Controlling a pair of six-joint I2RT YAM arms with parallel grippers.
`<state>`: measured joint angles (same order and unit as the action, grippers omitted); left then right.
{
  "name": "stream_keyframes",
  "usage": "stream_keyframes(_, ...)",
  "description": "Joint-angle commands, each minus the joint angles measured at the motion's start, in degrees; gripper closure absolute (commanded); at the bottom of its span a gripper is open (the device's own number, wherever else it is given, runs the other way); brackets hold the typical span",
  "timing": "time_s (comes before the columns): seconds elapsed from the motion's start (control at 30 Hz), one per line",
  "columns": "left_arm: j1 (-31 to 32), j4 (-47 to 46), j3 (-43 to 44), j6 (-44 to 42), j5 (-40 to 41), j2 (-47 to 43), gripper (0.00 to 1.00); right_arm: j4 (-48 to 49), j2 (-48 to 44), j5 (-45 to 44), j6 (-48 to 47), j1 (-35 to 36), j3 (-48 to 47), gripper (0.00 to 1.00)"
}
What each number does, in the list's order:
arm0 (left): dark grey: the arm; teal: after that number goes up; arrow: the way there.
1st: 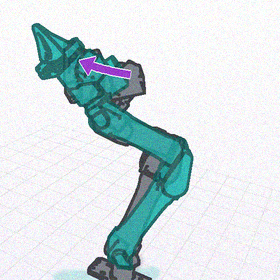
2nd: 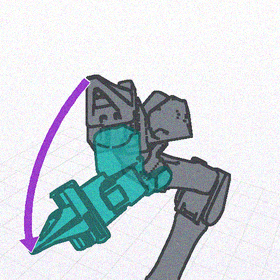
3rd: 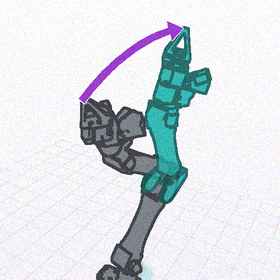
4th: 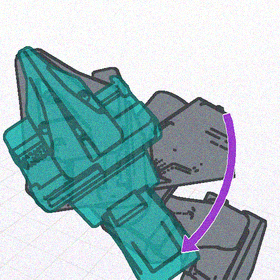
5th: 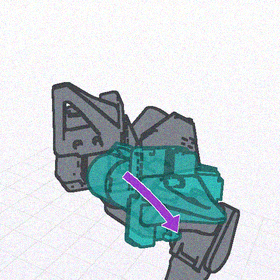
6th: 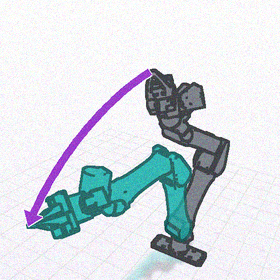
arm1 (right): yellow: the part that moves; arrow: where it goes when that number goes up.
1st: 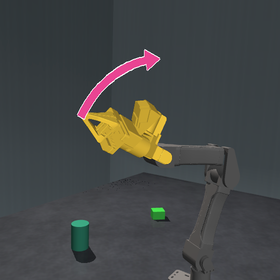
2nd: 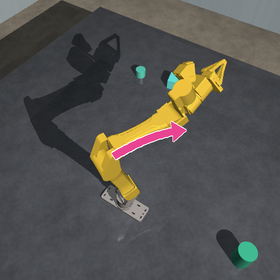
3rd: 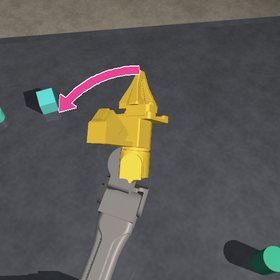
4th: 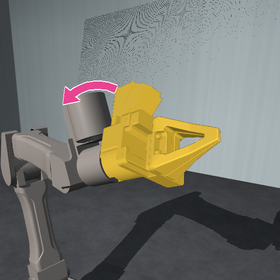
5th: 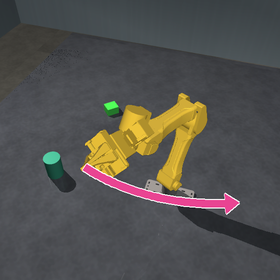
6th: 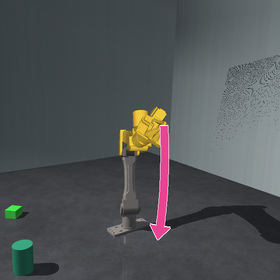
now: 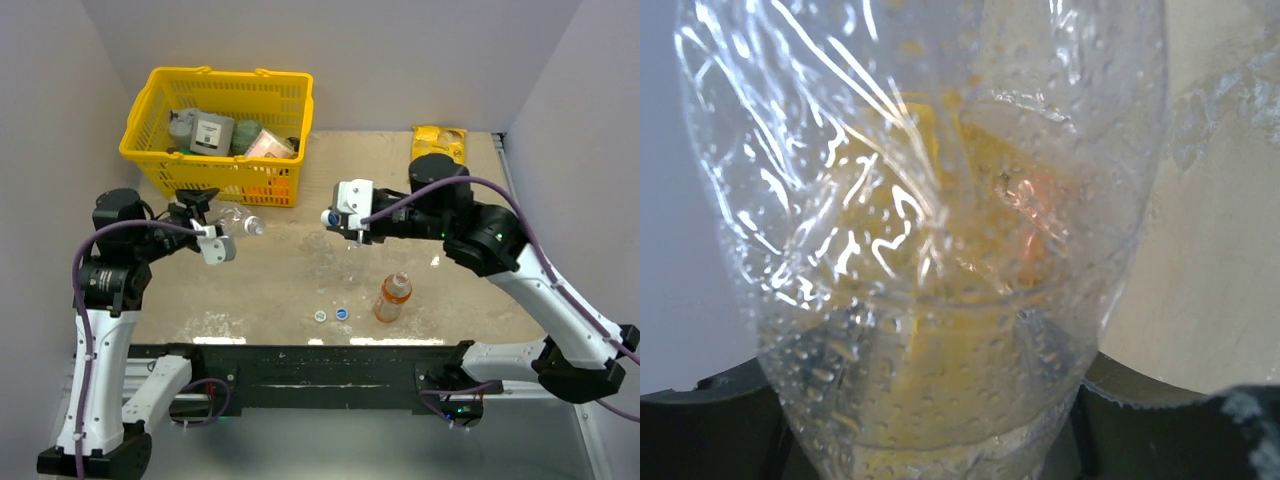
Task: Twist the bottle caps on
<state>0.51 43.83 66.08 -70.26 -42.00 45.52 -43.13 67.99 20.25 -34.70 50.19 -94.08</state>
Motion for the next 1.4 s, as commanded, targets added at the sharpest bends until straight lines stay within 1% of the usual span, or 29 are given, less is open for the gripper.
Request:
stream_keyframes(0.0,8.5,-1.1,6.9,-4.3,2.8,4.8,1.00,6.6,2.1,-2.1,-4.9,-0.1,-1.6,1.00)
stream_keyframes(0.03,13.2,-1.1,8.1,-1.3,8.2,5.9,1.00,7.3,2.8,-2.0,-4.8,0.0,-2.5,1.00)
stream_keyframes(0.07,15.1,-0.4,9.4,-0.4,10.2,8.5,1.00,7.3,3.5,-1.7,-4.6,0.0,-4.6,1.00)
stream_keyframes(0.1,16.3,1.9,12.5,0.3,11.4,9.9,1.00,7.2,4.9,-1.8,-4.4,0.0,-5.7,1.00)
stream_keyframes(0.13,18.1,3.0,14.1,2.9,13.2,11.4,1.00,7.0,5.3,-1.9,-4.1,0.1,-6.5,1.00)
stream_keyframes(0.2,19.7,6.2,17.8,7.1,15.5,15.4,1.00,7.7,5.1,-2.4,-3.8,0.1,-6.8,1.00)
stream_keyframes(0.23,21.9,7.3,18.7,8.6,19.2,16.5,1.00,8.6,4.9,-2.9,-3.8,0.1,-6.5,1.00)
stream_keyframes(0.3,24.1,11.4,21.2,13.2,25.1,19.8,1.00,8.8,4.0,-4.1,-3.5,0.1,-5.5,1.00)
stream_keyframes(0.33,25.7,13.1,22.0,14.4,26.5,20.7,1.00,8.5,3.8,-4.3,-3.6,0.1,-5.2,1.00)
stream_keyframes(0.4,27.2,17.3,23.4,17.5,29.4,22.8,1.00,7.7,3.4,-4.3,-3.5,0.1,-4.9,1.00)
stream_keyframes(0.57,27.6,20.1,23.7,19.2,30.6,21.9,1.00,7.5,3.1,-3.8,-3.4,0.3,-3.6,1.00)
stream_keyframes(0.77,27.6,20.9,25.2,21.1,28.9,21.9,1.00,7.7,4.1,-0.4,-4.1,0.3,-2.2,1.00)
stream_keyframes(0.9,27.6,20.7,25.8,22.4,27.2,21.8,1.00,12.5,3.6,0.1,-0.6,0.2,0.5,1.00)
stream_keyframes(1.13,27.6,20.1,26.4,22.8,25.0,21.5,1.00,17.2,4.5,1.1,6.7,0.3,1.1,1.00)
stream_keyframes(1.37,27.6,16.6,21.5,22.3,24.4,18.2,1.00,17.6,5.3,2.3,10.0,0.0,0.2,1.00)
